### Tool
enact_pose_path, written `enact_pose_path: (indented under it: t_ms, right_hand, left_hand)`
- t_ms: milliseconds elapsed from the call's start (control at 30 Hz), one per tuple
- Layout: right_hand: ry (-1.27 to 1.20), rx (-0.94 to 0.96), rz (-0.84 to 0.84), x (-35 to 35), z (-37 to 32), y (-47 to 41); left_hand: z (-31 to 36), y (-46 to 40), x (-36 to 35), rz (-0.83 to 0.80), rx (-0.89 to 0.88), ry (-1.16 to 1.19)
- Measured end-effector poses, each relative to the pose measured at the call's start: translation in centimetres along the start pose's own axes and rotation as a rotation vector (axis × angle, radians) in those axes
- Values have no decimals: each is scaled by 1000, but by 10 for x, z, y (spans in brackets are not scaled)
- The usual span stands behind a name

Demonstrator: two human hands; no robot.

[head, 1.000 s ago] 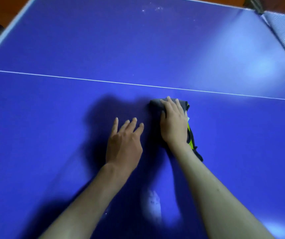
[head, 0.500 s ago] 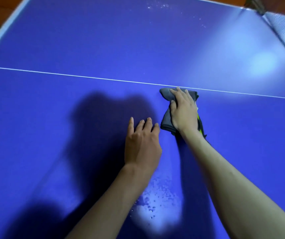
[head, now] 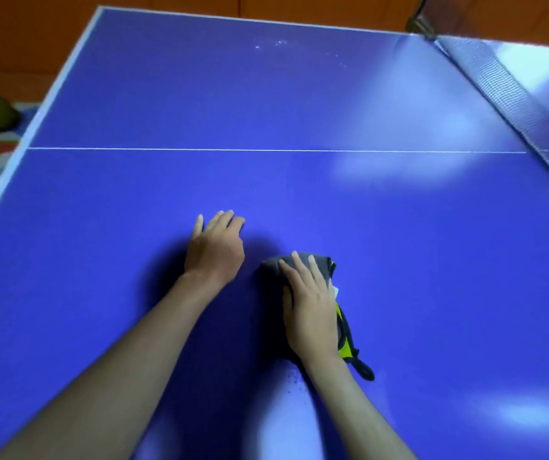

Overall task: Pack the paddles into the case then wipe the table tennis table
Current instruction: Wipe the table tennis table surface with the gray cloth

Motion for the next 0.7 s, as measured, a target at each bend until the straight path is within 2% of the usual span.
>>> enact_pose_path:
  t_ms: [100,233,533,700]
  right_hand:
    - [32,2,-5,6,-8,18]
    - [5,18,-15,-2,-7,-1]
    - [-53,-67,-11,-68,-13,-135]
    - [-36,-81,13,-108,-13,-212]
  left_hand:
    - [-19,2,9,17,-31,-48]
    - [-49,-13,8,9,-5,-85]
    - [-55,-23,9,-77,76,-105]
    - [-54,-22,9,-53,35,-158]
Point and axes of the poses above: each hand's wrist, its own y-axis away from the middle knuckle, its own x-axis out of the back of the hand, z = x × y, the point moved 2 cm from there along -y, towards the middle knuckle, and after that the axes turned 15 degrees about z, right-handed, at the moved point
